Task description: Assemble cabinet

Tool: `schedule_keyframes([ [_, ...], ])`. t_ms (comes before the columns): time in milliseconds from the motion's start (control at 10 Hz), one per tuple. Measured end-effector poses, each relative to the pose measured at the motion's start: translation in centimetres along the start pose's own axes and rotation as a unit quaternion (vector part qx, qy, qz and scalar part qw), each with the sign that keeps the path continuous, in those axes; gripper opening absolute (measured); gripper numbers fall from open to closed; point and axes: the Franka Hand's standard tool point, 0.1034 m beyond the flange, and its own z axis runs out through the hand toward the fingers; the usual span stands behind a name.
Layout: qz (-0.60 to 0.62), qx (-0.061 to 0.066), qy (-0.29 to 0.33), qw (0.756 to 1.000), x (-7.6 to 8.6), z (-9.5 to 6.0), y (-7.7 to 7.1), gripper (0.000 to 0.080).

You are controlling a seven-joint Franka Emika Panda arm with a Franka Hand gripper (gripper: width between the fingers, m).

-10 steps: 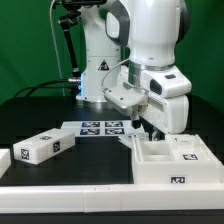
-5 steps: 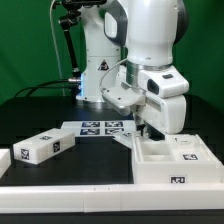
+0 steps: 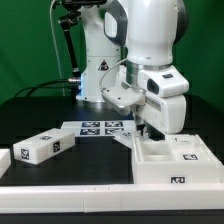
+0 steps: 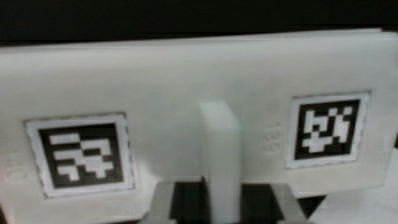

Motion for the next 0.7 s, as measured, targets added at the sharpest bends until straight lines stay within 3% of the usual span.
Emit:
schedule_keyframes([
  [200, 0.075, -0.004, -0.008, 0.997, 0.3, -1.1, -0.4, 0.0070],
  [500, 0.111, -0.003, -0.028, 0.993, -0.8, -4.5, -0.3, 0.0070],
  [700, 0.115, -0.002, -0.029, 0.993, -1.1, -4.7, -0.2, 0.0070],
])
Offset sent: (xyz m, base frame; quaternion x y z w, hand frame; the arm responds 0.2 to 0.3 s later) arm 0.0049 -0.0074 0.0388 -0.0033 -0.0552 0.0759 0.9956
